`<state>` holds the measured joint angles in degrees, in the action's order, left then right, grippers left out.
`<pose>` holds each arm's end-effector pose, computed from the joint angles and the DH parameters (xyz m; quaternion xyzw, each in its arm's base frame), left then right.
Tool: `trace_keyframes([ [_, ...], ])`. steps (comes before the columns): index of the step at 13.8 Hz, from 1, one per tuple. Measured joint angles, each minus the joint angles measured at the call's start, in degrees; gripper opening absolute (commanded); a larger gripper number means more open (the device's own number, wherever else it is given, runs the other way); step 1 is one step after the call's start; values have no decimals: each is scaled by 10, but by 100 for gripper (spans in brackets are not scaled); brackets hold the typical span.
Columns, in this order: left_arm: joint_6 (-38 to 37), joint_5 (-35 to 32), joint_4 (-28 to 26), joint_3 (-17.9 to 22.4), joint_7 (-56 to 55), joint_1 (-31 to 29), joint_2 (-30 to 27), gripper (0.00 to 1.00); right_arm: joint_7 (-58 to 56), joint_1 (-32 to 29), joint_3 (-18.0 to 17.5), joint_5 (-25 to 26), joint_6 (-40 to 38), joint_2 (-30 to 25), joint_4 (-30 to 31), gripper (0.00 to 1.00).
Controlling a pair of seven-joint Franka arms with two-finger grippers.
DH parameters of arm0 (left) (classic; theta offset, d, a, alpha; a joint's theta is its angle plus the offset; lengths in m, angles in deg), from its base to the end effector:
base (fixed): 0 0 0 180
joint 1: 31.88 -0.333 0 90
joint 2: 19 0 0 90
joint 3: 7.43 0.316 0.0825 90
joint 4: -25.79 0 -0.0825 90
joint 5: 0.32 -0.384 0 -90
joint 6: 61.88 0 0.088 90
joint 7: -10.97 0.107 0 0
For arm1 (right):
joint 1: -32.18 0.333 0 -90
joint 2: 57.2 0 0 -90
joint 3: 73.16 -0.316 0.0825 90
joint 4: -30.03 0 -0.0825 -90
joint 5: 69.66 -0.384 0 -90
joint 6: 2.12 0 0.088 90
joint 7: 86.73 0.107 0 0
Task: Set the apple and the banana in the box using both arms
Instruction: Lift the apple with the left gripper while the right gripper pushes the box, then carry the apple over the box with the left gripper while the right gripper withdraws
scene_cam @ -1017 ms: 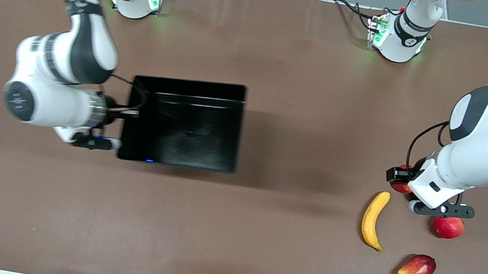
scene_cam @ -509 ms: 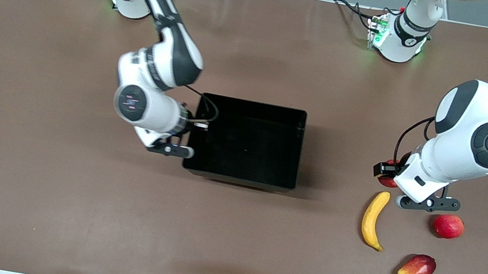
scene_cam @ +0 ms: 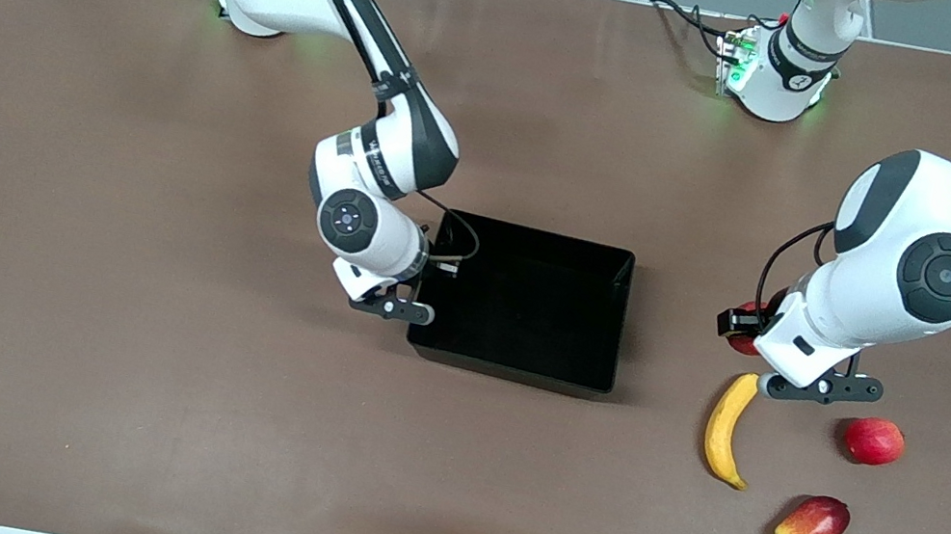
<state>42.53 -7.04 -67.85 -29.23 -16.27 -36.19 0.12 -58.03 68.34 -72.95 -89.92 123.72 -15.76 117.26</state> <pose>0.6173 -0.1596 0.4263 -0.9955 -0.0727 0.0579 0.0177 0.5644 0.4249 0.2302 -0.9891 0.0436 0.0947 0.1043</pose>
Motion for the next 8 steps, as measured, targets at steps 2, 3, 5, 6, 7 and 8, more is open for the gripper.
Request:
trace_keyframes([
  [2,0,0,-2,-4,-15,5,0,0,1,2,0,0,8,2,-3,100],
  [3,0,0,-3,-5,-25,12,0,0,1,2,1,0,10,3,-6,100],
  [5,0,0,-6,-5,-42,26,1,0,1,0,8,0,7,2,-22,100],
  [6,1,0,-7,-5,-46,31,1,0,2,-5,12,0,-15,-1,-39,100],
  [7,1,0,-7,-5,-47,35,2,0,2,-16,15,0,-54,-4,-62,100],
  [8,3,0,-7,-5,-47,36,4,0,2,-32,17,0,-104,-8,-90,100],
])
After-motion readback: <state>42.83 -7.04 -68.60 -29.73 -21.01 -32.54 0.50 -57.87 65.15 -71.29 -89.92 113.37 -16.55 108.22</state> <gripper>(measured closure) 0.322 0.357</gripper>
